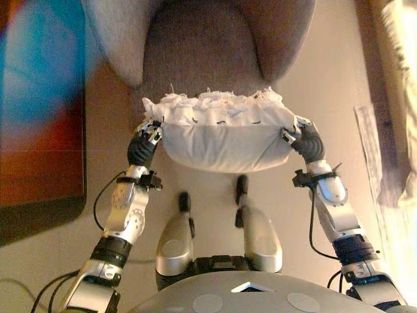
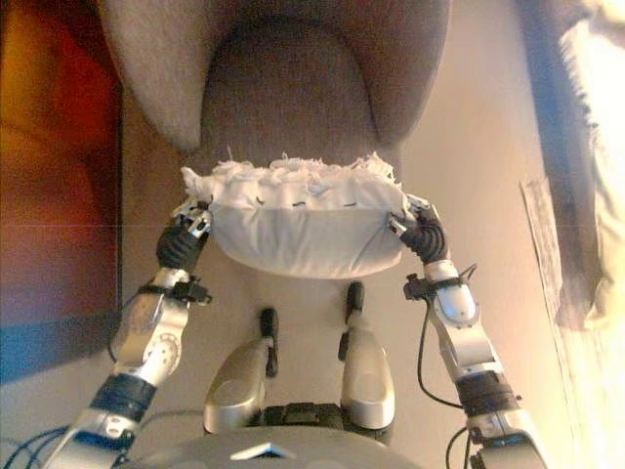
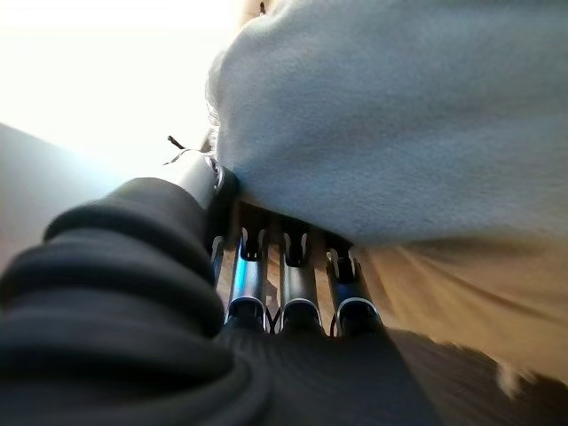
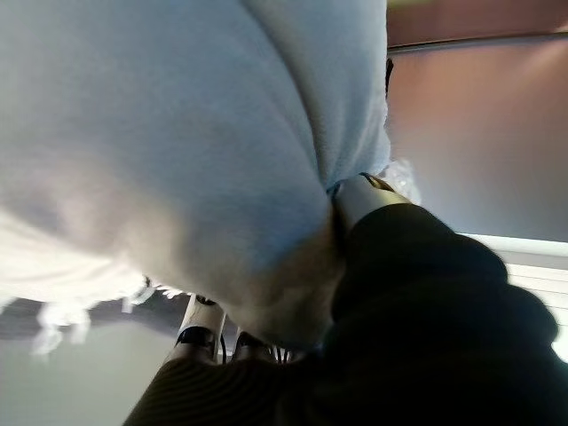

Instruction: Pick up the cushion and take it to the sofa

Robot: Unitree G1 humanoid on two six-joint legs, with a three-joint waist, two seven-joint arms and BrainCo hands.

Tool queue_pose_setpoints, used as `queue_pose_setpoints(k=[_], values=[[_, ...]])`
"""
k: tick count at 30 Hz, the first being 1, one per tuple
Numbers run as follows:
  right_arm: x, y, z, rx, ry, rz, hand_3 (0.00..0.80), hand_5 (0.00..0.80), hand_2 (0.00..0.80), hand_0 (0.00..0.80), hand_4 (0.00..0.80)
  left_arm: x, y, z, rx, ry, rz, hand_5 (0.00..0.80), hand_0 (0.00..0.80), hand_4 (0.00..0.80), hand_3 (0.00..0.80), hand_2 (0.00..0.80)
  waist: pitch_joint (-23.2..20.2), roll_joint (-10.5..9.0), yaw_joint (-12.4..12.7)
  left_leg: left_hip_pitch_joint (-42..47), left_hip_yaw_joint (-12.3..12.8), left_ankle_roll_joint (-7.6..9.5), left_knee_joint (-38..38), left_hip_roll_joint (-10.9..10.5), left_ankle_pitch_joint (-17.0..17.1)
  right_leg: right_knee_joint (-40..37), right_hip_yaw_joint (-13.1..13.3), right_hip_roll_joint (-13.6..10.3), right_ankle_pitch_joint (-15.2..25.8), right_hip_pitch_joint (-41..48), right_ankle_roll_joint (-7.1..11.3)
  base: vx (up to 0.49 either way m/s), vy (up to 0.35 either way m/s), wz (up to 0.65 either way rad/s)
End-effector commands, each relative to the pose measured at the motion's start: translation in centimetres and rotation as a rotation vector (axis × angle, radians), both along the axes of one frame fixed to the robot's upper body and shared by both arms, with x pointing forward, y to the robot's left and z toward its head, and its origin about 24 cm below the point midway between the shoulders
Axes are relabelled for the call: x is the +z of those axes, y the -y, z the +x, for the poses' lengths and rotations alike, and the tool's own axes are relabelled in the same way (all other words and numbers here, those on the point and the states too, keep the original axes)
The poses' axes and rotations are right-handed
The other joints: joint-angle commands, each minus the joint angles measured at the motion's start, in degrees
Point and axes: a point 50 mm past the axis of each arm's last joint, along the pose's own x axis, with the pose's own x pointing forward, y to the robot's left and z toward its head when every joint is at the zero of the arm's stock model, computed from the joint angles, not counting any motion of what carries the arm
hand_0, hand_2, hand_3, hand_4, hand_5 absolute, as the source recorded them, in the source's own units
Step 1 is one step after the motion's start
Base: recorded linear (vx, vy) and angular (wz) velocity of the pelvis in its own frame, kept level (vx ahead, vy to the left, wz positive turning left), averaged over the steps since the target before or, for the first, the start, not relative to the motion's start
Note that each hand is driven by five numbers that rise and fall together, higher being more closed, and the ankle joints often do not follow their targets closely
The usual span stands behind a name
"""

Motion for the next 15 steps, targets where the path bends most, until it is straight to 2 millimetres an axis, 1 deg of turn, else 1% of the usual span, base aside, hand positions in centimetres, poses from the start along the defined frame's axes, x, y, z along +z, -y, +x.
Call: queue_pose_setpoints(k=[1,2,3,7,8,11,15], values=[[6.1,-1.8,-0.8,0.125,0.344,0.026,0.8,0.8,0.8,0.8,0.8,4.4,2.0,-0.4,-0.094,0.278,0.002,0.8,0.8,0.8,0.8,0.8,-10.71,-0.04,1.33,0.88,0.17,3.04,-1.55,-1.54,0.63,4.44,-1.47,-1.72,-8.96,7.33,2.94,0.098,0.002,-0.01],[6.4,-1.8,-0.9,0.126,0.363,0.024,0.8,0.8,0.8,0.8,0.8,4.6,2.0,-0.5,-0.09,0.296,0.004,0.8,0.8,0.8,0.8,0.8,-10.98,-0.04,1.37,1.5,0.21,3.05,-1.88,-1.49,0.57,4.05,-1.46,-1.65,-8.93,7.98,2.94,0.114,0.005,-0.01],[7.4,-1.7,-1.1,0.124,0.409,0.021,0.8,0.8,0.8,0.8,0.8,5.4,1.9,-0.6,-0.086,0.337,-0.006,0.8,0.8,0.8,0.8,0.8,-11.97,-0.04,1.41,2.76,0.26,3.1,-2.7,-1.39,0.41,3.16,-1.38,-1.47,-8.86,9.18,2.92,0.054,0.005,-0.02],[10.4,-1.3,-1.9,0.114,0.569,0.053,0.8,0.8,0.8,0.8,0.8,8.5,1.2,-1.1,-0.048,0.51,-0.022,0.8,0.8,0.8,0.8,0.8,-13.69,0.22,1.62,5.58,-0.05,3.2,-4.8,-1.05,0.24,1.58,-1.34,-1.19,-8.81,11.68,2.88,0.044,0.004,0.0],[10.6,-1.4,-2.0,0.113,0.588,0.052,0.8,0.8,0.8,0.8,0.8,8.8,1.1,-1.2,-0.042,0.529,-0.021,0.8,0.8,0.8,0.8,0.8,-13.7,0.25,1.64,5.84,-0.09,3.19,-5.0,-1.02,0.26,1.49,-1.33,-1.17,-8.81,11.9,2.89,0.0,0.0,0.0],[12.4,-1.4,-2.7,0.128,0.68,0.072,0.8,0.8,0.8,0.8,0.8,10.6,0.9,-1.4,-0.028,0.614,-0.047,0.8,0.8,0.8,0.8,0.8,-14.69,0.26,1.77,6.1,-0.49,3.23,-5.68,-1.03,0.89,1.39,-1.13,-1.13,-8.51,12.11,2.81,0.0,0.0,0.0],[13.5,-1.9,-3.1,0.173,0.736,0.088,0.8,0.8,0.8,0.8,0.8,11.8,1.3,-1.2,-0.03,0.644,-0.055,0.8,0.8,0.8,0.8,0.8,-15.29,0.23,1.65,6.75,-0.6,3.18,-6.0,-0.83,0.87,1.5,-1.11,-0.94,-8.87,12.58,2.67,0.016,-0.031,0.0]])
